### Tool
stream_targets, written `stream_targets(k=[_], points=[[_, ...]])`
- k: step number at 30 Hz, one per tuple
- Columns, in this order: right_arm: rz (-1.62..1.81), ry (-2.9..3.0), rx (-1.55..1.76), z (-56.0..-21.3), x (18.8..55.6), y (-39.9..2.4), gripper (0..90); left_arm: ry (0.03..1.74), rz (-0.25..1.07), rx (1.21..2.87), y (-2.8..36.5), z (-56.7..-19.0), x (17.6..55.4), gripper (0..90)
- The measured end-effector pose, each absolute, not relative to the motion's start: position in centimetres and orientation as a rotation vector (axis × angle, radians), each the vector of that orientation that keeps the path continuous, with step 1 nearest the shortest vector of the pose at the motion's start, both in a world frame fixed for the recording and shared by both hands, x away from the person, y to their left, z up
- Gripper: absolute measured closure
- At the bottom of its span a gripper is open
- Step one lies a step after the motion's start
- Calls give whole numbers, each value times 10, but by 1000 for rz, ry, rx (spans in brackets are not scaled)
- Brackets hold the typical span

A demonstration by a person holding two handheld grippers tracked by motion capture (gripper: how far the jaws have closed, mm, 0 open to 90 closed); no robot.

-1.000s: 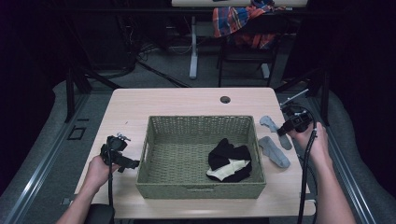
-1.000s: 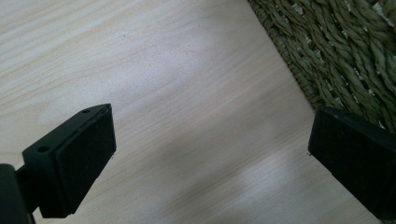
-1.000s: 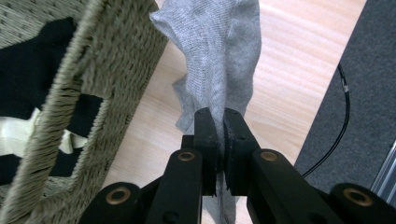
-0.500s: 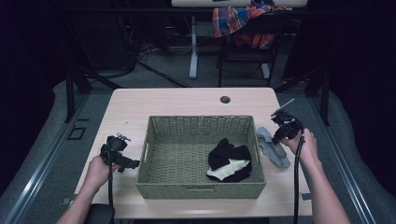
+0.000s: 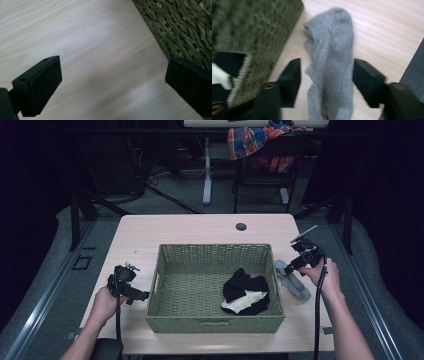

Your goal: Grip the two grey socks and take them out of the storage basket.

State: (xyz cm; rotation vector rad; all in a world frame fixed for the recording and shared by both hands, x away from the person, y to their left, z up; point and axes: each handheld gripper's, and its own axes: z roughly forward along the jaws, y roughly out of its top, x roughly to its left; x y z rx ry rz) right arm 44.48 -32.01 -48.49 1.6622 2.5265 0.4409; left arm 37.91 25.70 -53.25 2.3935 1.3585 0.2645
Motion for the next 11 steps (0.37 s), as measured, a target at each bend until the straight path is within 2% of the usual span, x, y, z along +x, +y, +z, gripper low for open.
stream_targets(k=[4,11], points=[[526,2496,1660,-476,442,-329,243,1360,267,2394,257,-533,379,11],[625,2411,1671,-468,441,-337,154,1363,271,2394,256,-533,380,11]])
